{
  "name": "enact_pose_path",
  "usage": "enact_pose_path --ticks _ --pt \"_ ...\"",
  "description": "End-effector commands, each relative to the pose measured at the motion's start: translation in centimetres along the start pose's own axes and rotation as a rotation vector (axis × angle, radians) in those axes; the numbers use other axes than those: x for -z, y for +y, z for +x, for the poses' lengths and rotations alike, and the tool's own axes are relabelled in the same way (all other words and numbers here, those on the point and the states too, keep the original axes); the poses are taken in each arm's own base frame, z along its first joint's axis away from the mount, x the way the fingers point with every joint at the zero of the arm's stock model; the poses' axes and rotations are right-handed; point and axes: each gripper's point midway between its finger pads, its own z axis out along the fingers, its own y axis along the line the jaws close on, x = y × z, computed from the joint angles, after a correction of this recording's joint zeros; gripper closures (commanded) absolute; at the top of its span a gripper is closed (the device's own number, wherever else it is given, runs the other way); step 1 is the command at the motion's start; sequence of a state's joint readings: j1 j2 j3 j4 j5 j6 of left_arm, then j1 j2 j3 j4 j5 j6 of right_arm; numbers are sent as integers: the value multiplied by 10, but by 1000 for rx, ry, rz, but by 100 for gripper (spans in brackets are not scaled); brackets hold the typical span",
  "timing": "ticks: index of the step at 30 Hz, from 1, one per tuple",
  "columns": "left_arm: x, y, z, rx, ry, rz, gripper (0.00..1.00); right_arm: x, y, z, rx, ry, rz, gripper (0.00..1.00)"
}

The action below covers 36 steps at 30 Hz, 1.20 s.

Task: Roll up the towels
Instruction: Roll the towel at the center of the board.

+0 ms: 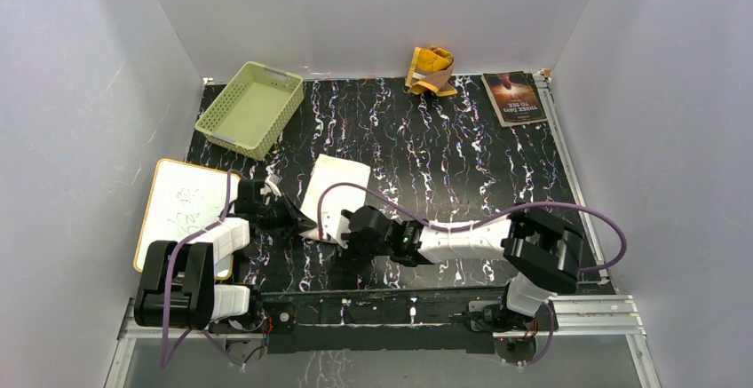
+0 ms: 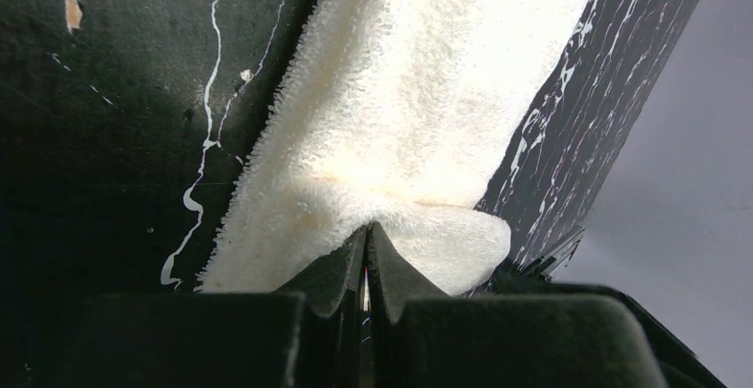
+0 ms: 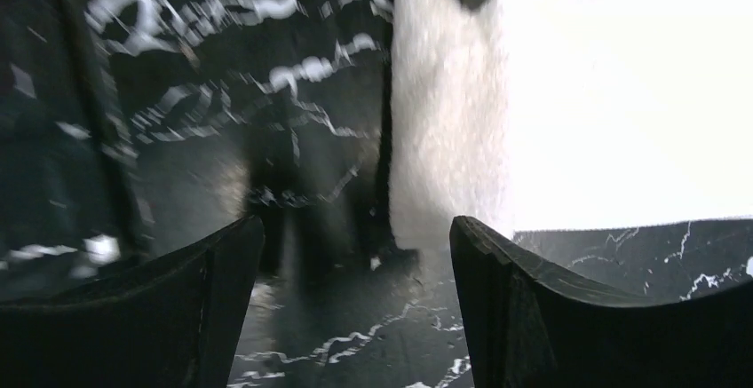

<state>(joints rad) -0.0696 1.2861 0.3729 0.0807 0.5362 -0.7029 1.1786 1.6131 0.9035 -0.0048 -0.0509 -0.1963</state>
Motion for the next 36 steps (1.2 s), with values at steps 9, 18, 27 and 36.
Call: enact_pose_path --ticks 9,18,27,36 --pt "6 17 7 9 14 -91 100 -39 -28 -8 434 -202 160 28" --pt "6 13 6 4 24 -74 100 -52 -28 22 443 -105 137 35" --pt "5 7 4 -8 36 -54 100 -64 -26 53 428 23 45 60" --pt "9 -5 -8 -30 27 -47 100 -59 -18 71 196 111 -117 100"
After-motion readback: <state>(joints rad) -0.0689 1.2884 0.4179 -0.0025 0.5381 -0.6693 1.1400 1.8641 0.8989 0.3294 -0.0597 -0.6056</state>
